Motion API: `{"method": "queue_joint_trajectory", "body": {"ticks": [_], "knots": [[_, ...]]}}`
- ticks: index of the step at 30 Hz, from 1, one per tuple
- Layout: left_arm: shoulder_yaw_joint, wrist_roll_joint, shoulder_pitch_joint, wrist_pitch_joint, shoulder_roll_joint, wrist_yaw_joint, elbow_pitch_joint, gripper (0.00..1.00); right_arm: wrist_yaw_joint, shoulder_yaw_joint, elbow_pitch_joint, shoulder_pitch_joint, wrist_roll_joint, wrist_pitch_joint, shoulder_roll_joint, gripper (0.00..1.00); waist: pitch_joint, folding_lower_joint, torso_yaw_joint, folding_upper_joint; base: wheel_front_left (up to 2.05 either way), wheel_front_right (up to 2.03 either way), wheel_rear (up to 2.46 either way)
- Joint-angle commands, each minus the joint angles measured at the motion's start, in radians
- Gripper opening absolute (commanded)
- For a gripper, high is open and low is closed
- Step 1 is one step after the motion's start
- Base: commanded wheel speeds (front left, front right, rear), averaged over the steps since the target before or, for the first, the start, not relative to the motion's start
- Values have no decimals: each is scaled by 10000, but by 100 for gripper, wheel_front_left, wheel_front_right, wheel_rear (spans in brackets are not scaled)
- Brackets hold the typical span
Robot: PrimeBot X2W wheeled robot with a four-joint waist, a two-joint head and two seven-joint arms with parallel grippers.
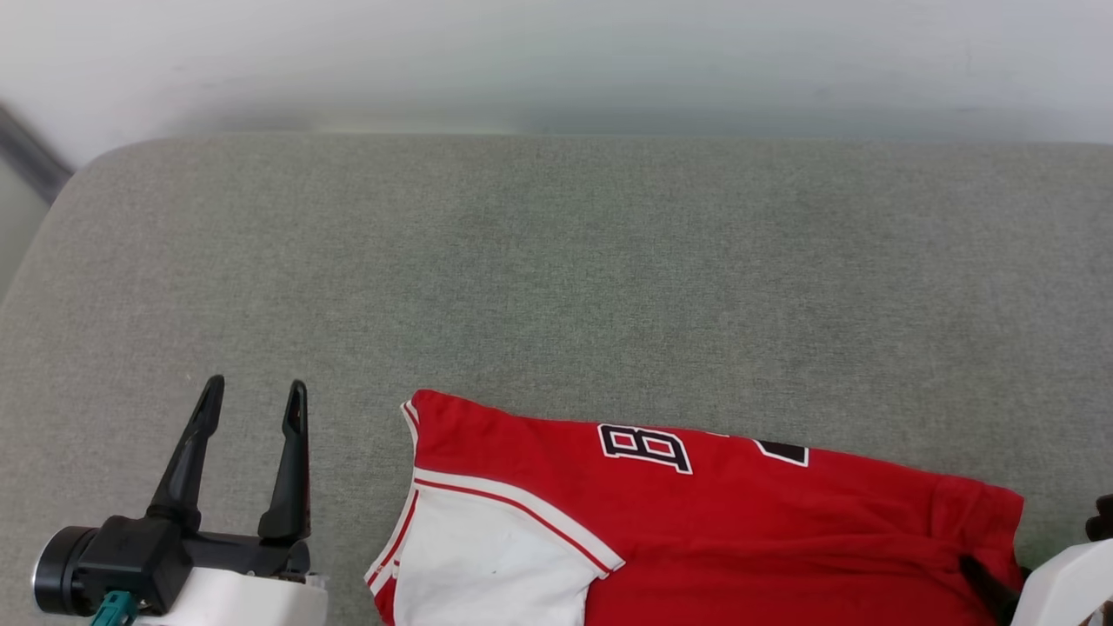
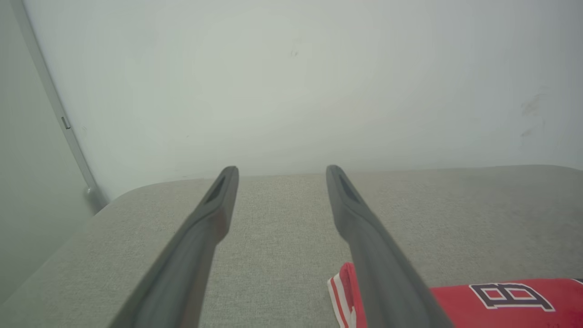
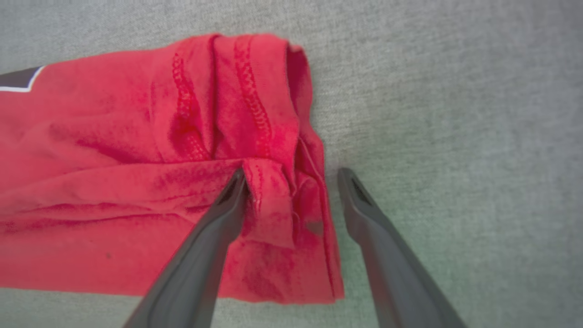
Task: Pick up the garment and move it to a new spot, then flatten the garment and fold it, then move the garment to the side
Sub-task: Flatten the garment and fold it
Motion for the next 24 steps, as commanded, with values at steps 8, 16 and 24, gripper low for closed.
{"method": "queue_joint_trajectory", "body": {"ticks": [8, 16, 24], "knots": [[279, 404, -201, -44, -504, -511, 347, 100, 60, 1410, 899, 38, 1021, 200, 219, 100, 186, 0, 189, 0, 0, 0, 0], [348, 508, -130, -44, -616, -635, 510, 100, 64, 1990, 1037, -88, 1251, -168, 114, 0, 0, 0, 142, 0, 0, 0, 0], [406, 552, -24, -44, -654, -645, 523, 100, -15, 889, 1002, -425, 682, -1044, -517, 0, -139, 0, -16, 0, 0, 0, 0]]}}
